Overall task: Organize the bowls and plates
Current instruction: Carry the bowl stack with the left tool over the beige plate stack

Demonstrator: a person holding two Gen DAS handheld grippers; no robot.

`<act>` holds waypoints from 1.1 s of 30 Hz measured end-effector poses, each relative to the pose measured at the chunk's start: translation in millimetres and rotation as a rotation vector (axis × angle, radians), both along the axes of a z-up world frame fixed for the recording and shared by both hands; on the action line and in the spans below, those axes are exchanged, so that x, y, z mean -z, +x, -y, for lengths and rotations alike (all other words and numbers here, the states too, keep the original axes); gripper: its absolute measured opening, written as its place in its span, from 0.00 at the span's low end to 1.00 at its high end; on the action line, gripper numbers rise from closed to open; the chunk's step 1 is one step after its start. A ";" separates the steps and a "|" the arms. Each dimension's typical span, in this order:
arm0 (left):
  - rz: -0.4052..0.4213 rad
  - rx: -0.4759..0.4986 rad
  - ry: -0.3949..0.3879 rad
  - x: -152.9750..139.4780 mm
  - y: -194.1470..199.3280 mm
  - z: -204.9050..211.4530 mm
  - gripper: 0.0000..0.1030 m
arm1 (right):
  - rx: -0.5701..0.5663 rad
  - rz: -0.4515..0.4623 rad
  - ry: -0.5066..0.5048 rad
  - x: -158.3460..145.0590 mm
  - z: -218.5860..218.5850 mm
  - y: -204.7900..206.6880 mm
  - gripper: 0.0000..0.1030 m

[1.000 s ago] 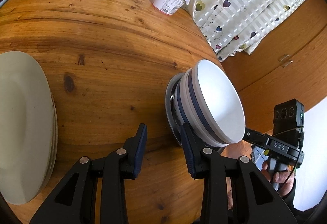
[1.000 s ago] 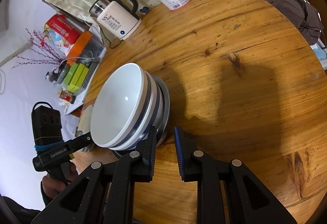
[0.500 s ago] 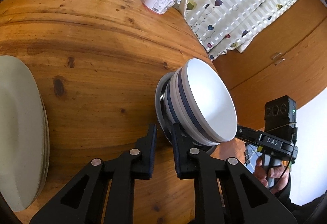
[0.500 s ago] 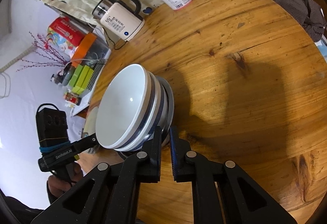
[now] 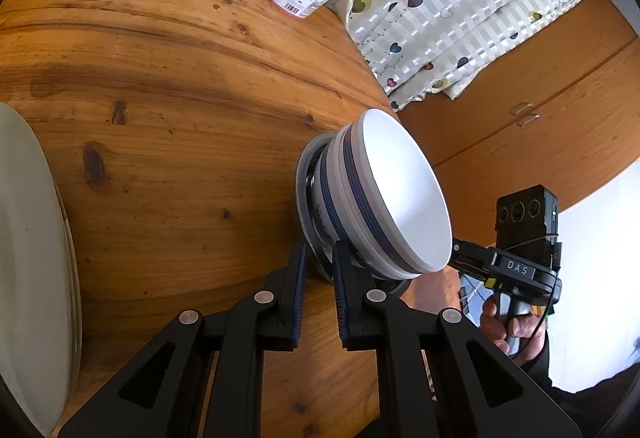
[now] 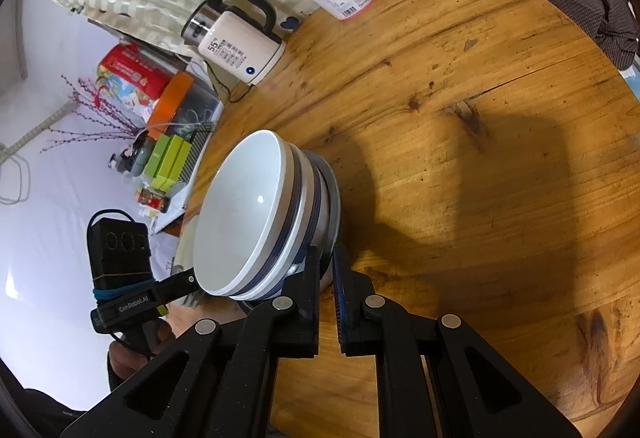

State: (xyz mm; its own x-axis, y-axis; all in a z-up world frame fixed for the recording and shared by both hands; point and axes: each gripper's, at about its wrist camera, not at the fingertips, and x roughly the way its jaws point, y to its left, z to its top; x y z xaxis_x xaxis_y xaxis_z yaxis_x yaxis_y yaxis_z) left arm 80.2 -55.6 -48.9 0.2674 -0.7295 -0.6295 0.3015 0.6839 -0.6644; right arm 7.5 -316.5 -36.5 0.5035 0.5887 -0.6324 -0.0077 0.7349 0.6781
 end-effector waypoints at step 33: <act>0.030 -0.027 0.035 -2.0 -1.5 1.4 0.10 | -0.007 0.010 -0.012 -4.6 -1.2 -0.5 0.08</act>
State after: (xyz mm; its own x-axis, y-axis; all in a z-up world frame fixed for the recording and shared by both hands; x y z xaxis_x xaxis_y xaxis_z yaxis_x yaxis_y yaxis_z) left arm 78.8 -57.0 -46.9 0.3061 -0.6990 -0.6463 0.3017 0.7151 -0.6306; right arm 7.0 -315.3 -31.9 0.5059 0.5846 -0.6343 -0.0192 0.7427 0.6693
